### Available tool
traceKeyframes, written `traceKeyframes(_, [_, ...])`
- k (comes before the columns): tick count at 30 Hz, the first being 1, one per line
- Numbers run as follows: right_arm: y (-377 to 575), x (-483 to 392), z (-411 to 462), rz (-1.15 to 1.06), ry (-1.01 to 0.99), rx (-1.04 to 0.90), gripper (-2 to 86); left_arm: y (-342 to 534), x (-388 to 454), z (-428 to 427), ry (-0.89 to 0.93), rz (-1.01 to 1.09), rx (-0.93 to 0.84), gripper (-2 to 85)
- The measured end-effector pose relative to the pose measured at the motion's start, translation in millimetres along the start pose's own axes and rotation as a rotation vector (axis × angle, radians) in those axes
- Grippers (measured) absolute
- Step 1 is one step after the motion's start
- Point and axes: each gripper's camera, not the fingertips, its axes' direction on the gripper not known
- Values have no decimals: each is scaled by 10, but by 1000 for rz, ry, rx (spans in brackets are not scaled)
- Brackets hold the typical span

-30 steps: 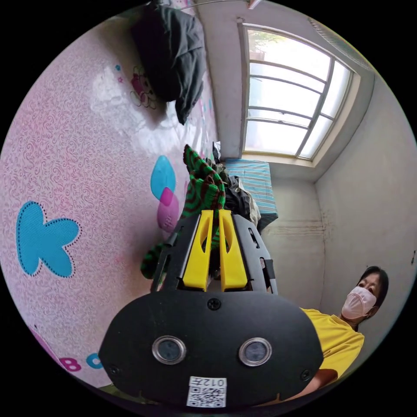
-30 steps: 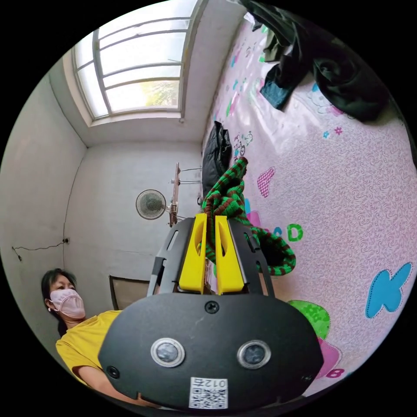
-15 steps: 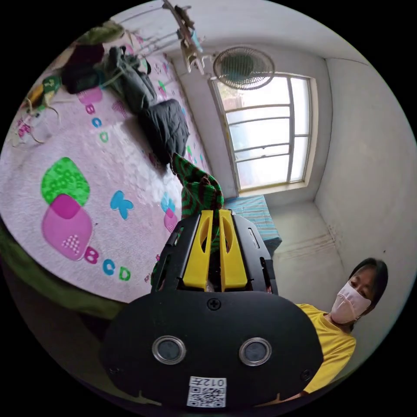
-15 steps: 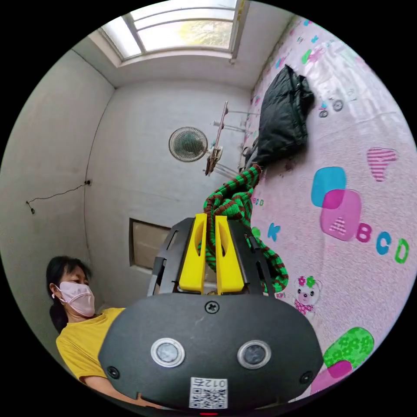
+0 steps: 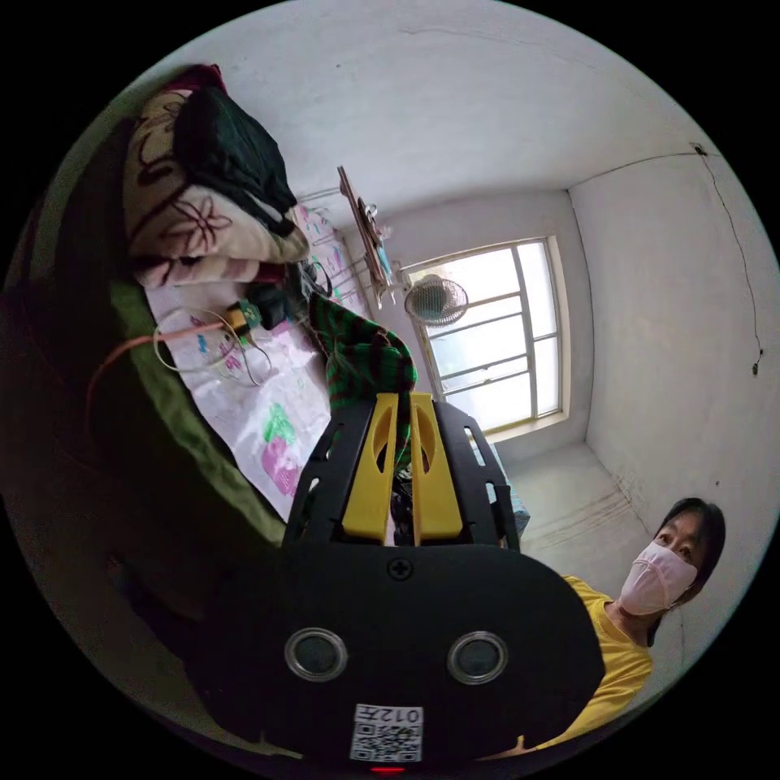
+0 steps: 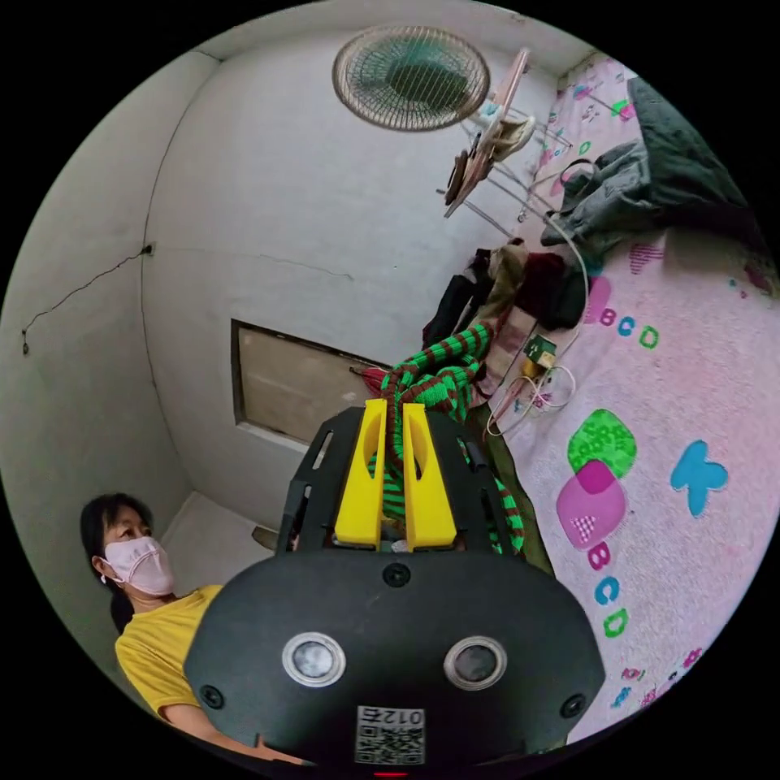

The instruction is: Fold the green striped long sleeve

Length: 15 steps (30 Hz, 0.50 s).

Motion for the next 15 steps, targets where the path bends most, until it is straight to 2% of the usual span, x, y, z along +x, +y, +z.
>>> traceKeyframes(7, [-779, 711, 2060, -45, 33, -80, 16, -646, 952, -1547, -33, 1, 73, 6])
traceKeyframes(15, [-2314, 1505, 4011, -255, 106, -146, 16, -1578, 2199, -2398, -38, 40, 179, 6])
